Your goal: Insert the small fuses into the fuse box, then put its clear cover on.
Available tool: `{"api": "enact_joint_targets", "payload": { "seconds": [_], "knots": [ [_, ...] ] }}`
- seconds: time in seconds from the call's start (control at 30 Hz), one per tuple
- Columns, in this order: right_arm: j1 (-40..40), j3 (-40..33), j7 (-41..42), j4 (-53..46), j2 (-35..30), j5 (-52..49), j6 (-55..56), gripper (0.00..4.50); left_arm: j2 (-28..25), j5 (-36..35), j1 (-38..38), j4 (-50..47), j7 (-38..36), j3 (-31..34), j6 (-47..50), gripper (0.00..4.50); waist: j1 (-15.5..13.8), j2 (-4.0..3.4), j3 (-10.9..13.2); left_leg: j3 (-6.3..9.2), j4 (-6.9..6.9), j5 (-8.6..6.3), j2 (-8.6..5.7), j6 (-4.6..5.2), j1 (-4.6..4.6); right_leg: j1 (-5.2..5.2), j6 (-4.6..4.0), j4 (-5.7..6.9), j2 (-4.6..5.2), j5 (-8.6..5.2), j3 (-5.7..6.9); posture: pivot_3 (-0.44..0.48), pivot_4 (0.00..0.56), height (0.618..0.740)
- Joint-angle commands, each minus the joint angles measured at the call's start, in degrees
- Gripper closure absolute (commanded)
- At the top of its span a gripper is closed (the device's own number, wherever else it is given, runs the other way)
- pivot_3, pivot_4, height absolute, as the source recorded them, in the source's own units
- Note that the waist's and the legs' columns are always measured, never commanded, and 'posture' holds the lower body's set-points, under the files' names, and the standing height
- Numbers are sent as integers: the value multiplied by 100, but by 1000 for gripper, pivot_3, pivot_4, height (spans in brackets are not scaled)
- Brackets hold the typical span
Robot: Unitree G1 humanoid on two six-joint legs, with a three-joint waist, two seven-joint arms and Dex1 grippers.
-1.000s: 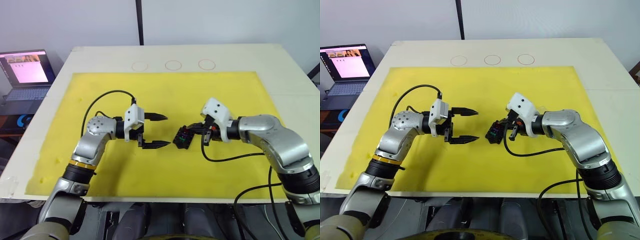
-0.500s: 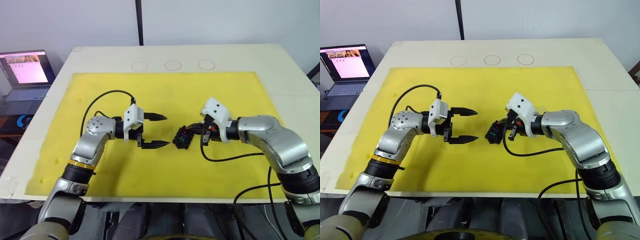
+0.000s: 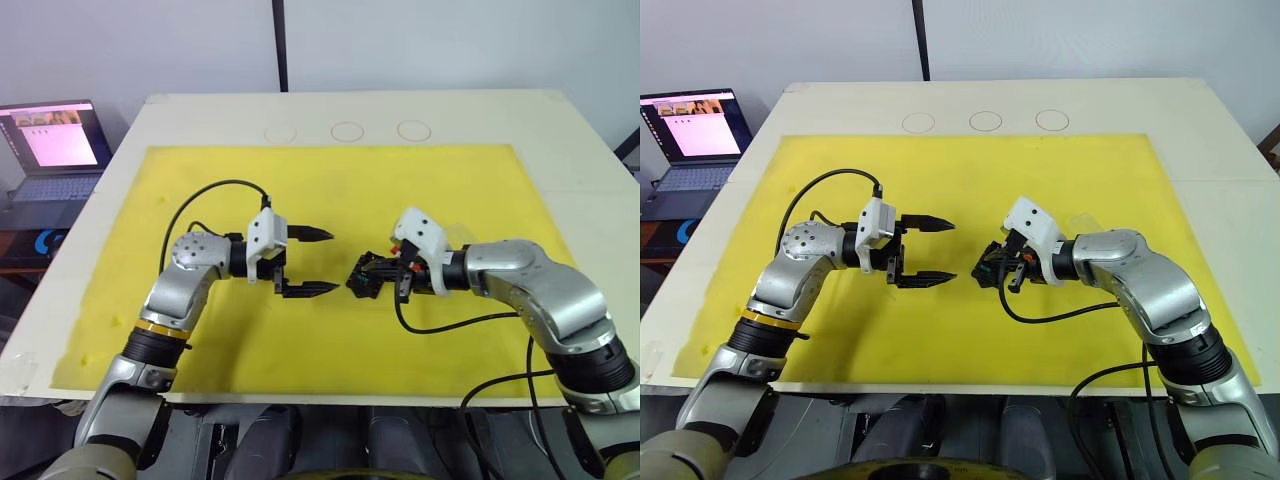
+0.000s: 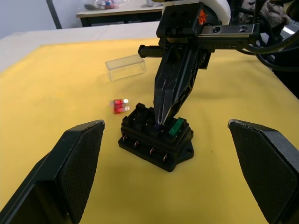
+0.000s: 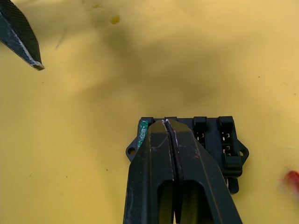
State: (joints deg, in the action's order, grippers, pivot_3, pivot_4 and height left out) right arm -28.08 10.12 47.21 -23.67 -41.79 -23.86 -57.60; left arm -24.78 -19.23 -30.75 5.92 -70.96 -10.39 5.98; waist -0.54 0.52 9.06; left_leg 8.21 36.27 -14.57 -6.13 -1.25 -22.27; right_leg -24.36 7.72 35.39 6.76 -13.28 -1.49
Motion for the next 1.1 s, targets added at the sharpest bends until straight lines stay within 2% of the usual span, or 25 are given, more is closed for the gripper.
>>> {"api": "enact_joint_targets", "payload": {
  "seconds": [0.03,0.43,1.1],
  "knots": [
    [81,119,-68,57,-43,47,-68,4484,-26,-9,-50,-174,3,12,-17,0,0,1,-1,0,0,0,0,0,0,0,0,0,0,0,0,0,150,740],
    [0,-115,-69,82,51,-163,-24,4484,-22,2,-89,-120,-3,15,-33,0,-1,1,-1,0,0,0,0,0,0,0,0,0,0,0,0,0,150,740],
    [-33,-112,-80,146,-12,-229,55,4484,-13,4,-85,-86,-7,19,-51,0,-1,1,-1,0,0,0,0,0,0,0,0,0,0,0,0,0,150,740]
  ]
}}
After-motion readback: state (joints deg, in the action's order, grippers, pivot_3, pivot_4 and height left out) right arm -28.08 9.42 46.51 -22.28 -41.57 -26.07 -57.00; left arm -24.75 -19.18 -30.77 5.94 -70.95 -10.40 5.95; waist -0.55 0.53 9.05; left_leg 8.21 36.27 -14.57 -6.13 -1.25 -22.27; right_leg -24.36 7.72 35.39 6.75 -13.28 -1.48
